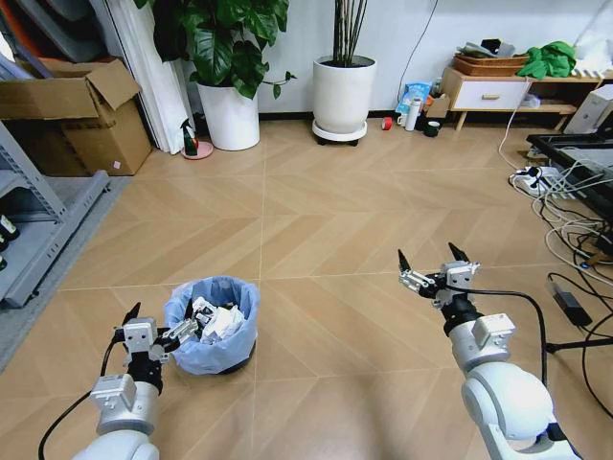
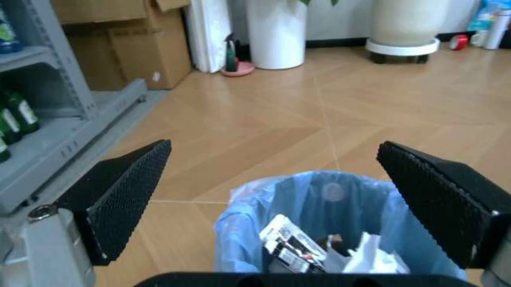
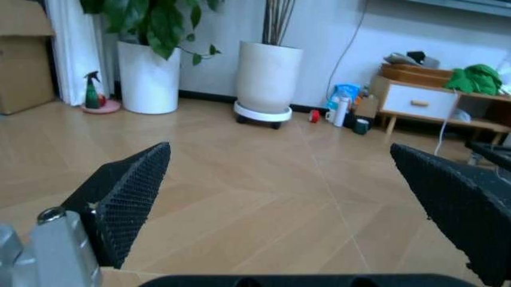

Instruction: Pick up the trash bin and place the garbage on the floor into it.

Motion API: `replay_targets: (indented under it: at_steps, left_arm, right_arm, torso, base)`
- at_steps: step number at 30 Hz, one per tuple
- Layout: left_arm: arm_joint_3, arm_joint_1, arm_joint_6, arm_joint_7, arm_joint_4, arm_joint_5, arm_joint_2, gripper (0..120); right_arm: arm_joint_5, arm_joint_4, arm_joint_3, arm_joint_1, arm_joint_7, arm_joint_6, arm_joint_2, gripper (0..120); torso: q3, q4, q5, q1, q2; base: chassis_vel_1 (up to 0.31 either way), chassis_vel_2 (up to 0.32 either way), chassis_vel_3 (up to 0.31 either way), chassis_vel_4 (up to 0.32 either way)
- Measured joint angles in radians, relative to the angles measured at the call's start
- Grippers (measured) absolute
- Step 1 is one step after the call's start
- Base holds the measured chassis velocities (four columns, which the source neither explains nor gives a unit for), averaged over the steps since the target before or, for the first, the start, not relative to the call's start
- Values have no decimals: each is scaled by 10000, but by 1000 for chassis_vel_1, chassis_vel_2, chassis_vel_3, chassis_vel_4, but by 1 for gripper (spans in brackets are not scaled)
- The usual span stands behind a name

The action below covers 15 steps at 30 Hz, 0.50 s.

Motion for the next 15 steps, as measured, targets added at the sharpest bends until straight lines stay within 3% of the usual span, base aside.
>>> replay_targets:
  at_steps: [15]
  left_arm:
    - [34,-162,56,-327,137,215,-40,100]
  right_arm:
    - [-138,-108,151,-86,48,37,285,100]
  torso:
    - [0,-1,1,0,0]
  base:
    - [0,0,0,0]
